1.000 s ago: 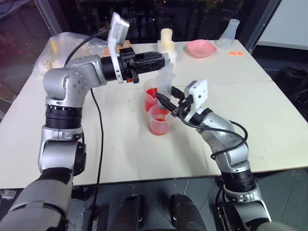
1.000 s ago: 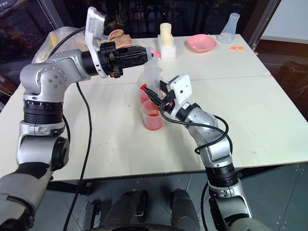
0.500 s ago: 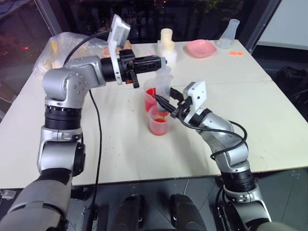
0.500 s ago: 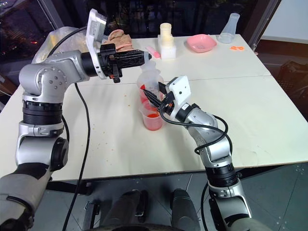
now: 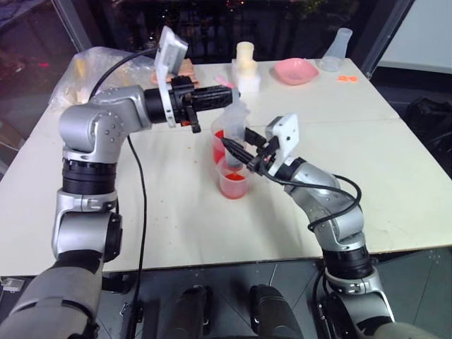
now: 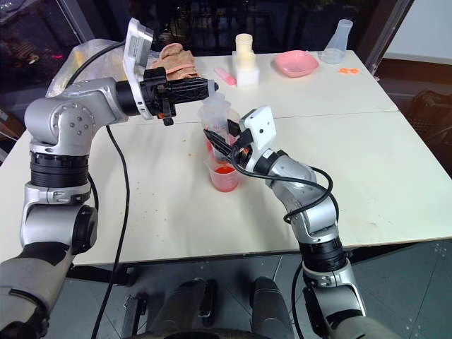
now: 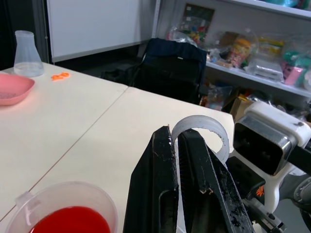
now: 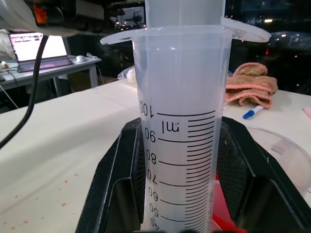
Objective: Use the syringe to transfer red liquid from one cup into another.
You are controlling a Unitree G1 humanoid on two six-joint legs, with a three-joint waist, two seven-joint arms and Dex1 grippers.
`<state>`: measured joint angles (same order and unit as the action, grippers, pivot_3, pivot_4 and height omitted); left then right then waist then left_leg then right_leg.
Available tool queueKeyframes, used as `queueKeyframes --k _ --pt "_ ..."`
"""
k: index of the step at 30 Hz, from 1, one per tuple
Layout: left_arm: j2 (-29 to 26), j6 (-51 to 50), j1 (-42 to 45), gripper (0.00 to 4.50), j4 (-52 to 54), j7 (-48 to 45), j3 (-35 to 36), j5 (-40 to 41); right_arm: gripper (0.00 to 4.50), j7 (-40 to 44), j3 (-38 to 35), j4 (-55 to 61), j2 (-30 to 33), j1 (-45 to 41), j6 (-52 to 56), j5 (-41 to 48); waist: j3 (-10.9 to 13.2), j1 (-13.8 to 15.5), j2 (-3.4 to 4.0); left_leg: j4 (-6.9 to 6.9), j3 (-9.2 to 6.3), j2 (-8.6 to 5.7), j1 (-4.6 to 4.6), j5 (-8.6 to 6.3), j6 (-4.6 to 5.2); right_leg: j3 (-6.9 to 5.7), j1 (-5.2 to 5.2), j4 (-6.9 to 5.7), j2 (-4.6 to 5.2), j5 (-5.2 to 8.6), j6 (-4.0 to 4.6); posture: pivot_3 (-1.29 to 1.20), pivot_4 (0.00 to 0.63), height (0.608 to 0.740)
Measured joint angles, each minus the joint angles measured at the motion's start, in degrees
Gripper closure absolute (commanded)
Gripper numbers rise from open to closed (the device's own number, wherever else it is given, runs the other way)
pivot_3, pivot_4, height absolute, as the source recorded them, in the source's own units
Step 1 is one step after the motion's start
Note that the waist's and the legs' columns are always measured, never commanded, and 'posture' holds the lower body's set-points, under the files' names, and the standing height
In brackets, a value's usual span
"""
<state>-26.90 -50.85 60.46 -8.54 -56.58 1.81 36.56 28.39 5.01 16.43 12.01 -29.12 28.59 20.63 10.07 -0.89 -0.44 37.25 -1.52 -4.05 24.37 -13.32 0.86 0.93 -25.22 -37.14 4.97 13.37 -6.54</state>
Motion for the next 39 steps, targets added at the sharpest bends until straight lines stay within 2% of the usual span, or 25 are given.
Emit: queueKeyframes --k 19,20,26,33,39 --pt "-0.3 -0.4 -0.8 4.48 0.3 -0.6 0.0 -0.2 3.07 -1.4 -0.6 3.0 -0.2 0.0 4.8 1.6 0.0 0.0 0.0 0.0 0.0 0.0 0.0 -0.01 0.02 0.0 0.0 0.0 0.0 0.0 0.0 0.0 0.15 0.74" --pt "-0.4 -0.8 -0.8 3.81 0.4 -0.7 0.1 -0.1 3.07 -1.4 -0.6 3.0 -0.2 0.0 4.8 1.6 0.0 0.0 0.0 0.0 0.0 0.0 0.0 -0.01 0.02 0.0 0.0 0.0 0.0 0.0 0.0 0.0 0.15 0.74" --pt "-0.3 -2.2 -0.8 2.35 0.8 -0.8 1.0 1.3 3.07 -1.5 -0.6 4.0 -0.2 0.1 4.8 1.6 0.0 -0.1 0.0 0.0 0.0 0.0 0.0 -0.01 0.02 0.0 -0.01 -0.01 -0.01 0.0 0.0 0.0 0.15 0.74" --pt "-2.3 -3.9 -2.4 2.35 2.9 -0.7 2.4 2.8 3.07 -2.1 -1.1 4.6 -0.3 0.0 4.7 1.7 0.0 -0.1 0.0 0.0 0.0 0.01 0.0 -0.01 0.01 0.0 -0.01 -0.01 0.0 0.0 0.0 0.0 0.15 0.74" --pt "-7.7 -4.6 -6.8 2.35 4.7 0.4 5.2 4.0 3.07 -2.2 -1.2 4.9 -0.6 -0.8 4.6 2.4 0.0 -0.3 0.01 -0.03 0.0 0.03 -0.02 -0.01 0.01 0.03 -0.03 -0.03 0.0 0.0 0.0 0.0 0.15 0.74"
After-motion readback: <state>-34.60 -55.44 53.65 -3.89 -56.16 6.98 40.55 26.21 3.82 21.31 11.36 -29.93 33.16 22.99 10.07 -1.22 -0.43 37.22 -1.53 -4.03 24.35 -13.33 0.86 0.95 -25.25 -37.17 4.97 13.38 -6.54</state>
